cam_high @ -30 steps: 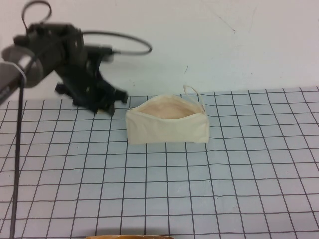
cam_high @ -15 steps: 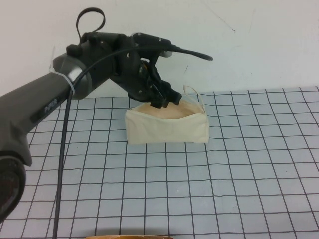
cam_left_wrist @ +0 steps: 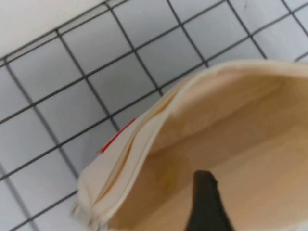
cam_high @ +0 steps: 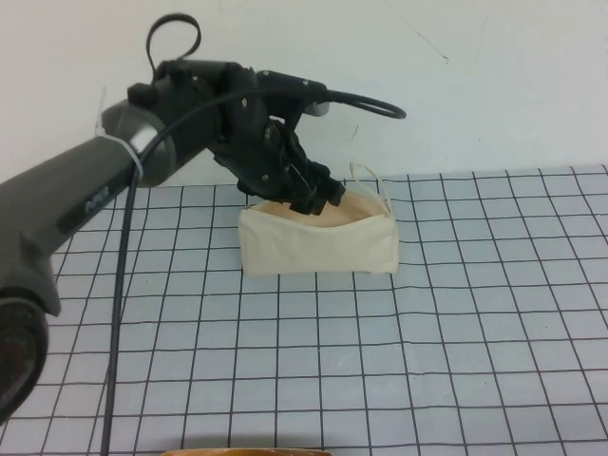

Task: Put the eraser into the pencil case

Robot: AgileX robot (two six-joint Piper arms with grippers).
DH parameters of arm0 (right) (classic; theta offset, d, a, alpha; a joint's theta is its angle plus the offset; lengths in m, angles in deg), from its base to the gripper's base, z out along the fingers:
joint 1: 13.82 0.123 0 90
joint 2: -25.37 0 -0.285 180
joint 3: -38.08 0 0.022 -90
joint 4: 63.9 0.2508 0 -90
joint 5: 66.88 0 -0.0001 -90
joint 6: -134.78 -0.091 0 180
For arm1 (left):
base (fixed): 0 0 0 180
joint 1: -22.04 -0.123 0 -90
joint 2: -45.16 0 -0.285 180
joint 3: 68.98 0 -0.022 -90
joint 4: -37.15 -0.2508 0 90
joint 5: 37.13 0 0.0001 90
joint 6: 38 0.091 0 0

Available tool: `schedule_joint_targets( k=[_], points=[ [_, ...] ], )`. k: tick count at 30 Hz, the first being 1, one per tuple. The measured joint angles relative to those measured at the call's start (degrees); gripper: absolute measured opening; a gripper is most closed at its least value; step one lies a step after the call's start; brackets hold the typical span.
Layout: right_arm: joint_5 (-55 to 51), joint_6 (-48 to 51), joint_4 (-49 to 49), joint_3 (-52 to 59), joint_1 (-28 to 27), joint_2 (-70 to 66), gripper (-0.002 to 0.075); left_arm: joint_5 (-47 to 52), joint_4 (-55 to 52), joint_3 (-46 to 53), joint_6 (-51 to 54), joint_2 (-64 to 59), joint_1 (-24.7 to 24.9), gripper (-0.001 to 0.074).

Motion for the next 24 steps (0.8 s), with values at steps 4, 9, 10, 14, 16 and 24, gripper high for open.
schedule_joint_targets(
  k=[4,9,10,14,16,24],
  points=[
    [0.00,0.00,0.00,0.00,0.00,0.00,-0.0003,4.03,-2.38,-0.34,0.04,4.02,0.00,0.0209],
    [0.00,0.00,0.00,0.00,0.00,0.00,-0.0003,7.90,-3.11,1.68,2.18,12.38,0.00,0.0027],
    [0.00,0.00,0.00,0.00,0.00,0.00,-0.0003,7.90,-2.98,3.47,2.75,14.57,0.00,0.0018],
    [0.00,0.00,0.00,0.00,0.00,0.00,-0.0003,4.97,-2.41,13.45,3.15,23.73,0.13,0.0005],
    [0.00,0.00,0.00,0.00,0.00,0.00,-0.0003,1.74,-1.53,20.36,3.02,29.75,0.13,0.0001],
    [0.00,0.00,0.00,0.00,0.00,0.00,-0.0003,-2.30,-1.15,40.99,0.83,51.94,0.13,-0.0001]
  ],
)
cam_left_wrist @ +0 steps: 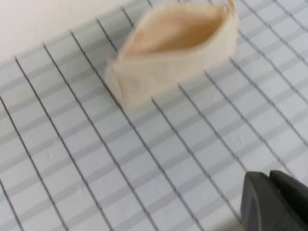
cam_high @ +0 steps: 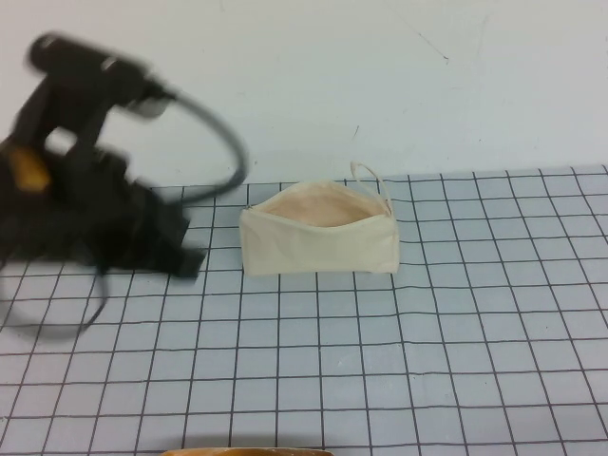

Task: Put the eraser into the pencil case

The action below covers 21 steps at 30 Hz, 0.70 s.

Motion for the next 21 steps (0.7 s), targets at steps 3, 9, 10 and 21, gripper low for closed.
schedule_joint_targets(
  k=[3,9,10,21],
  points=[
    [0.00,0.00,0.00,0.00,0.00,0.00,-0.0003,4.14,-0.68,3.68,-0.33,5.32,0.00,-0.0001],
    [0.00,0.00,0.00,0.00,0.00,0.00,-0.0003,17.50,-9.63,5.71,-9.91,13.43,0.08,-0.0001],
    [0.00,0.00,0.00,0.00,0.00,0.00,-0.0003,18.13,-11.19,6.55,-11.16,15.00,0.08,-0.0001],
    [0.00,0.00,0.00,0.00,0.00,0.00,-0.0003,-10.48,-24.11,32.53,-18.98,39.59,0.08,-0.0001]
  ],
)
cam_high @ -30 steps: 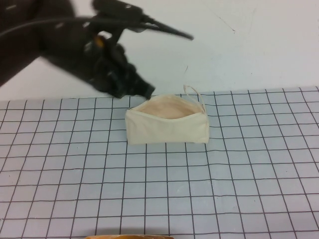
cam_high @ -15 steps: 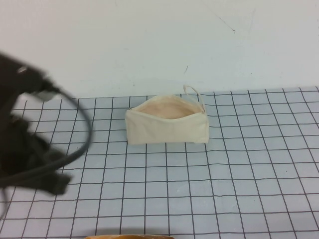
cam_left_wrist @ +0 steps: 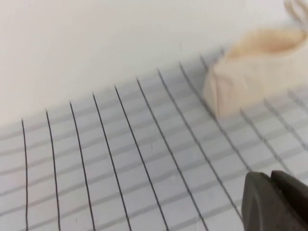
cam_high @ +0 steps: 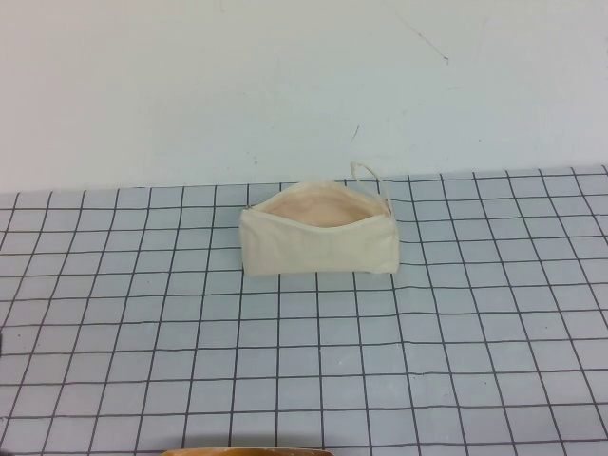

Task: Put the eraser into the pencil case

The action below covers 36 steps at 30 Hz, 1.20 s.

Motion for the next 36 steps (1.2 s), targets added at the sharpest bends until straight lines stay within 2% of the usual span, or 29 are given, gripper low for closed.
schedule_joint_targets(
  k=[3,6,11,15,26,36],
  points=[
    [0.00,0.30,0.00,0.00,0.00,0.00,-0.0003,-7.30,-2.95,7.24,-5.11,6.53,-1.60,-0.0001],
    [0.00,0.40,0.00,0.00,0.00,0.00,-0.0003,-11.81,0.94,12.49,-5.35,11.24,-6.70,-0.0001],
    [0.00,0.40,0.00,0.00,0.00,0.00,-0.0003,-23.72,13.27,20.94,4.77,17.20,-15.08,-0.0001],
    [0.00,0.40,0.00,0.00,0.00,0.00,-0.0003,-29.78,16.91,26.33,8.23,20.44,-18.50,-0.0001],
    [0.00,0.52,0.00,0.00,0.00,0.00,-0.0003,-29.41,17.97,36.32,8.60,25.15,-26.37,-0.0001],
    [0.00,0.53,0.00,0.00,0.00,0.00,-0.0003,-15.50,17.97,36.32,8.36,29.37,-26.94,-0.0001]
  ],
)
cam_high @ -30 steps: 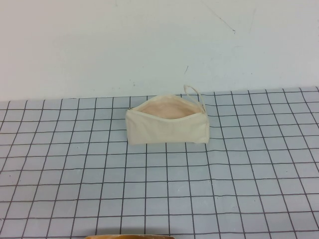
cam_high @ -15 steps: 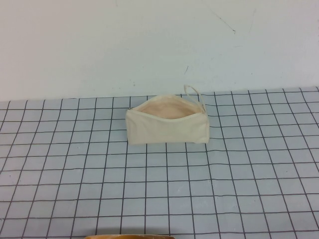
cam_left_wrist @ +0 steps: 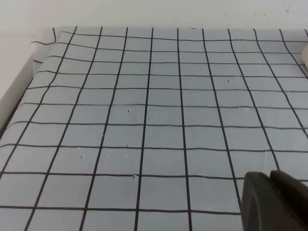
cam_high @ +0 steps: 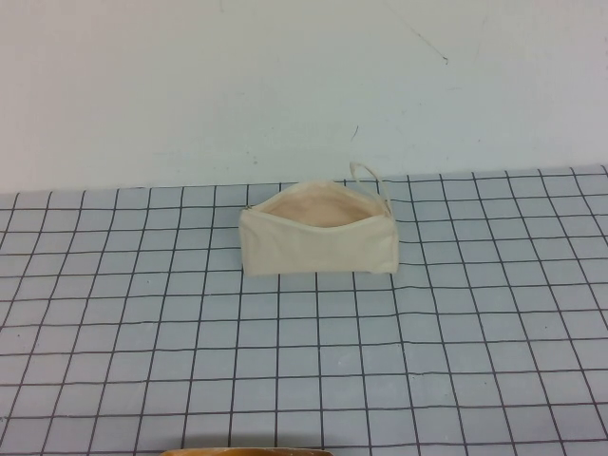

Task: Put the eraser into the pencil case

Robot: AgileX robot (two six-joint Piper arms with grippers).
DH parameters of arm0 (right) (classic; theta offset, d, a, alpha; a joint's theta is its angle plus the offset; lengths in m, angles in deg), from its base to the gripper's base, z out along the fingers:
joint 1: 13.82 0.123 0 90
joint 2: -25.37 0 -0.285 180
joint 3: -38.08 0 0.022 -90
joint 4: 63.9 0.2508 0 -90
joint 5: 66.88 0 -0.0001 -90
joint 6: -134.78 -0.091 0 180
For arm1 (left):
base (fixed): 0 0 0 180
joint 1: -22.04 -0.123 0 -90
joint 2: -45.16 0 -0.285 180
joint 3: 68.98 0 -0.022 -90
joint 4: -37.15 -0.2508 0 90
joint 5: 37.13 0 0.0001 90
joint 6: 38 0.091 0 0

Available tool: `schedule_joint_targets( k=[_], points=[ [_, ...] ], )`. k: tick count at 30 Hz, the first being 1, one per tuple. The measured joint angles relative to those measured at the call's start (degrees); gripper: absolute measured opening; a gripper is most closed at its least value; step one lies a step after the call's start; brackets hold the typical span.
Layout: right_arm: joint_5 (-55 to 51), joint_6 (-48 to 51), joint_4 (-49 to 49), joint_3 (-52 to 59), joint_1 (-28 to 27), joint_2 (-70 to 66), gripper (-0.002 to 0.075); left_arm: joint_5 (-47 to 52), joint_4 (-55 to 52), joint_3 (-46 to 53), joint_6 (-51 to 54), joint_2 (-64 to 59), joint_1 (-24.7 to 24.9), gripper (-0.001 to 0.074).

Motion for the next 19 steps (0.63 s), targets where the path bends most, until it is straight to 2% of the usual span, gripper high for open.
schedule_joint_targets(
  k=[19],
  points=[
    [0.00,0.00,0.00,0.00,0.00,0.00,-0.0003,0.39,0.00,-0.10,0.11,0.00,0.00,-0.0001]
  ],
)
